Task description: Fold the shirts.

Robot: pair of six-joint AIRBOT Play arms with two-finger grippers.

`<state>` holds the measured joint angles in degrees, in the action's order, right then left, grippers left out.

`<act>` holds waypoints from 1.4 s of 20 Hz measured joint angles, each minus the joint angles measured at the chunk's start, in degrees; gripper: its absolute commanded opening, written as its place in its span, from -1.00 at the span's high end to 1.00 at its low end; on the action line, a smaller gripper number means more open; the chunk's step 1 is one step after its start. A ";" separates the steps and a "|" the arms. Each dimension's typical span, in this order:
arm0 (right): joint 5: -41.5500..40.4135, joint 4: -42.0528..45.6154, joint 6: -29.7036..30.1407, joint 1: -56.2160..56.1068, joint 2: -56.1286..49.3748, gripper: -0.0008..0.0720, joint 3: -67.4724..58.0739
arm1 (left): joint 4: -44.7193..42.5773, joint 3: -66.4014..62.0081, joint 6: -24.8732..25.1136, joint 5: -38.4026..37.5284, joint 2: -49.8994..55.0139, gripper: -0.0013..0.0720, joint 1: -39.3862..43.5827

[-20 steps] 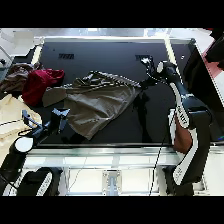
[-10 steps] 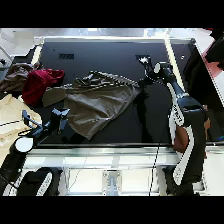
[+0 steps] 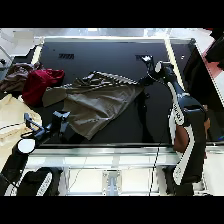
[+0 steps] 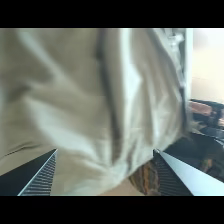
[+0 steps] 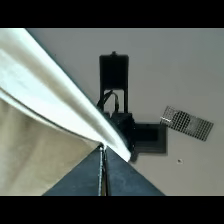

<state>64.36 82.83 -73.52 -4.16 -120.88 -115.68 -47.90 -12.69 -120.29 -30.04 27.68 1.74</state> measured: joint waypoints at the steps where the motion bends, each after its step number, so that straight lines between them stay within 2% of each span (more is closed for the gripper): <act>1: 0.61 0.04 -0.61 0.63 0.55 0.94 0.00 | 0.00 1.09 -0.37 0.00 0.00 -0.78 0.00; 2: 1.20 0.09 -1.14 1.11 1.16 0.94 0.02 | -0.02 2.34 -0.74 -0.09 0.02 -0.66 0.00; 9: 5.18 -0.42 -2.71 2.27 5.75 0.94 0.02 | -0.13 6.19 -0.35 -0.24 3.23 -0.66 3.69; 15: 8.74 -1.68 -2.93 1.75 8.63 0.94 0.00 | 1.86 6.54 -0.20 9.25 11.91 -0.60 10.69; 16: 9.14 -1.73 -2.95 1.73 8.94 0.94 0.00 | 1.99 6.54 -0.20 10.73 12.81 -0.48 11.26; 17: 9.22 -1.88 -2.95 1.70 9.29 0.94 0.00 | 2.12 6.54 -0.20 12.02 13.49 -0.25 11.61; 19: 9.57 -2.23 -2.97 1.66 9.70 0.94 0.00 | 2.10 6.56 -0.20 14.34 14.60 0.08 12.07; 20: 9.68 -2.60 -2.97 1.66 9.84 0.94 0.00 | 2.08 6.54 -0.17 15.19 14.97 0.38 12.22; 21: 9.75 -2.86 -2.97 1.66 9.97 0.94 0.00 | 2.21 6.54 -0.20 16.11 15.34 0.56 12.35; 22: 9.81 -3.08 -2.95 1.66 10.05 0.94 0.00 | 2.62 6.43 -0.20 17.03 15.65 0.93 12.46; 28: 11.19 -3.41 -2.97 1.66 12.20 0.94 0.02 | 1.33 1.88 -0.20 24.30 16.44 0.93 12.81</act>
<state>75.55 79.42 -76.49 -2.50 -108.68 -115.66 -46.57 -10.81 -120.49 -5.74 44.12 14.55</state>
